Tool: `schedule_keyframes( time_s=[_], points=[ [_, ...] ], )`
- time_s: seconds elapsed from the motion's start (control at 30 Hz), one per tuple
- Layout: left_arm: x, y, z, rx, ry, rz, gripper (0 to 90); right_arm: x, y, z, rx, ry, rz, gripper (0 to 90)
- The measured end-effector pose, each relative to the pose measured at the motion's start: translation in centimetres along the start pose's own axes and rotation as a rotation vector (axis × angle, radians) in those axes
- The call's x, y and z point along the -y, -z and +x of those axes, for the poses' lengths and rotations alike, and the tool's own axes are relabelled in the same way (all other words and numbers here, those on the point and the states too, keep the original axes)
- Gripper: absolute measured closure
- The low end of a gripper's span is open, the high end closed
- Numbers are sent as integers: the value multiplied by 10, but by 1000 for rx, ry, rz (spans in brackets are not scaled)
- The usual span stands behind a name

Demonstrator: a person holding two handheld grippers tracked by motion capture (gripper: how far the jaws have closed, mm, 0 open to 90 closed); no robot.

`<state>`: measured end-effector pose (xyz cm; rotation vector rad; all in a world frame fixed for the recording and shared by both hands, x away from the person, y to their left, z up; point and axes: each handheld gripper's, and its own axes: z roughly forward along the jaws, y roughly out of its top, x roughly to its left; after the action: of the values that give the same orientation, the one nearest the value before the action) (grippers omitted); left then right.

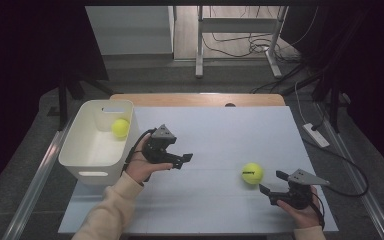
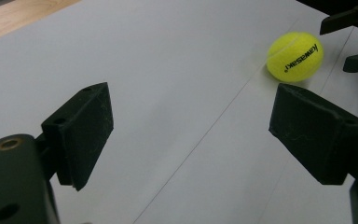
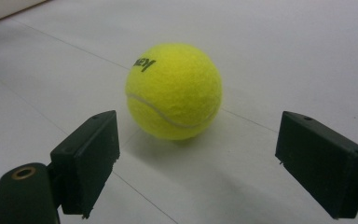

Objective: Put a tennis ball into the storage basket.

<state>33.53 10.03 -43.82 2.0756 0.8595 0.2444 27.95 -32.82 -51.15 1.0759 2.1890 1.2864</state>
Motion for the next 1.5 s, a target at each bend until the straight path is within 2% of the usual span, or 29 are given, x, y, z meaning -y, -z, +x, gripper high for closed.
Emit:
schedule_keyframes(
  time_s=[0.4, 1.1, 1.5],
  points=[
    [-6, -21, -11, 21, -33, 27, 138, 2, 2, 1, 1, -4, -1, 134],
    [-14, -57, -20, 66, -67, 46, 135, 4, 4, -1, 11, -9, 3, 135],
    [-17, -67, -27, 78, -80, 56, 132, 4, 5, -1, 18, -11, 4, 135]
  ],
)
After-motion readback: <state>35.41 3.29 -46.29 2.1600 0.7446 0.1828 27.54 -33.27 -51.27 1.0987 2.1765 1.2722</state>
